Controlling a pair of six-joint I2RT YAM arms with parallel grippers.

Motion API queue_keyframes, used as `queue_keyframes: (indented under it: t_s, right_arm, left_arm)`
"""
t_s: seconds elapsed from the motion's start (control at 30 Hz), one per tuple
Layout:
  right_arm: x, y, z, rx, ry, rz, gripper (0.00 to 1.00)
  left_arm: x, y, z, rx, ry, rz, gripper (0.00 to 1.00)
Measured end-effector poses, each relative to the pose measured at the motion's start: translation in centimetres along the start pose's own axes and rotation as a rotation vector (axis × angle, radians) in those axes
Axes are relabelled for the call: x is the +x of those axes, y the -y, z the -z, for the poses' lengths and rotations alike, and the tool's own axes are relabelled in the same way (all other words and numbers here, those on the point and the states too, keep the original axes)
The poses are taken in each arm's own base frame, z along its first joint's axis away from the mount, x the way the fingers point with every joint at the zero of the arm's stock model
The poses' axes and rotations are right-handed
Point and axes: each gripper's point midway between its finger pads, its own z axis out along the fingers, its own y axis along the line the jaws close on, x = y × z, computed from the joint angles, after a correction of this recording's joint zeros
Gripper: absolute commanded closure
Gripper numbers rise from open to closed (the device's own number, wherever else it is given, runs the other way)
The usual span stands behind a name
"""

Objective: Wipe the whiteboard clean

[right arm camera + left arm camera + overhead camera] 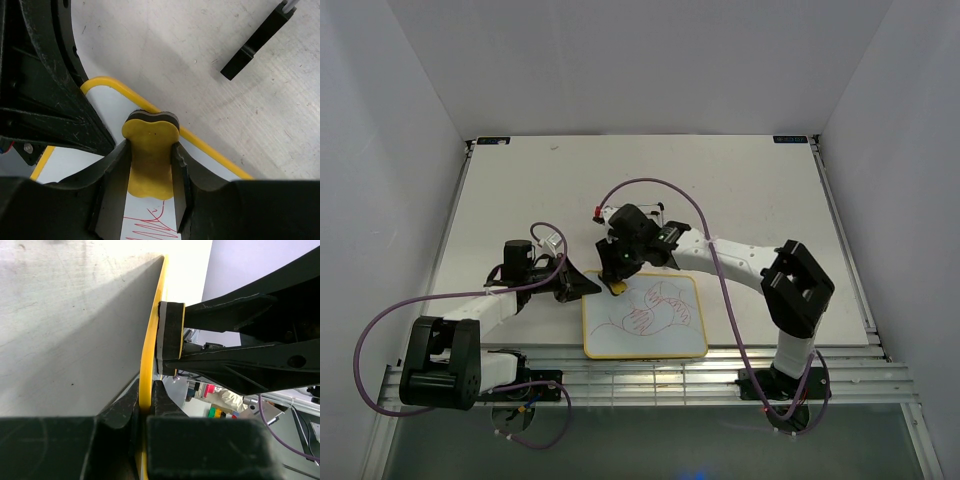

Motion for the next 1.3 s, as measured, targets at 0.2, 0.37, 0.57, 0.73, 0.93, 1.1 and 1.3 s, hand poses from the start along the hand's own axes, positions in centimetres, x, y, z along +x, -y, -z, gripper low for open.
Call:
queue_keyframes:
  t_s: [0.2,0.37,0.57,0.73,0.93,1.1,1.3]
  right_arm:
    - [2.3,1.1,1.1,0.018,0.025,0.001,0.75]
    - [4.3,3.7,2.2,0.061,0.030,-0.034,0.75]
    - [5.3,6.0,2.7,0.115,0.028,-0.081,0.75]
    - [4.8,4.8,2.4,0.099,0.020,-0.066,0.75]
    - [2.4,-2.4,1.0,-0.040,0.039,0.036,0.75]
    - [2.9,-2.3,0.9,-0.033,0.047,0.029,0.75]
    - [6.0,1.9,2.5,-0.038,0.071,-0.082,0.75]
  left_arm:
    - [0.5,0.0,-0.1,-0.003,-0.017,-0.004,1.00]
    - [0.5,0.0,-0.1,-0.005,-0.017,-0.005,1.00]
    - [0.5,0.0,-0.1,-0.007,-0.015,-0.005,1.00]
    - [0.5,0.0,0.0,-0.010,-0.010,-0.002,1.00]
    - [0.5,0.1,0.2,-0.013,-0.004,-0.004,1.00]
    - [0.6,-0.1,0.3,-0.020,-0.005,0.004,1.00]
    - [0.6,-0.2,0.2,-0.026,0.003,0.004,1.00]
